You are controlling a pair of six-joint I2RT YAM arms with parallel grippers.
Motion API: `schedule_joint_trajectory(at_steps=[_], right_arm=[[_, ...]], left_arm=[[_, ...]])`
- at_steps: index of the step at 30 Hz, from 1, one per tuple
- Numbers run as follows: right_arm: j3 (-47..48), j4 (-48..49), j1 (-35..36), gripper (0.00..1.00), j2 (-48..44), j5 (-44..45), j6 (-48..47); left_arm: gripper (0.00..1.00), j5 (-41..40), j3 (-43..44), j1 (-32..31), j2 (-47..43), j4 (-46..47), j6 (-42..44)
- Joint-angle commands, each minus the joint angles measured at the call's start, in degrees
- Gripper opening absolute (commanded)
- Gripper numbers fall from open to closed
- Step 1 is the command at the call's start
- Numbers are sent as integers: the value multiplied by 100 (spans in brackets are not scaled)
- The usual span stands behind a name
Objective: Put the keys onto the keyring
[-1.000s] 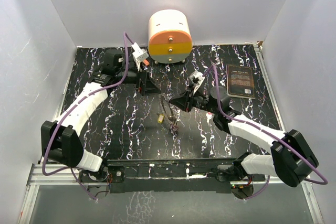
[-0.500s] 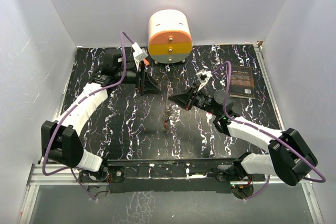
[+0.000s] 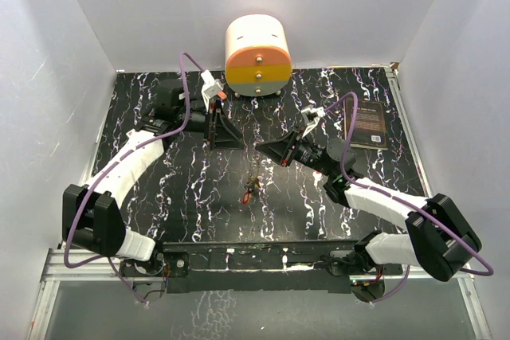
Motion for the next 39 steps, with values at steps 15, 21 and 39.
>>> schedule_joint_trajectory(at_steps=[15, 21, 39], right_arm=[[403, 39, 372, 8, -301, 756, -131], [448, -134, 424, 8, -396, 909, -221], [986, -934, 1051, 8, -349, 1577, -774]], left_arm=[[75, 264, -626, -213, -157, 1168, -1019], [73, 80, -700, -209, -192, 975, -846], [78, 315, -343, -558, 6, 73, -68]])
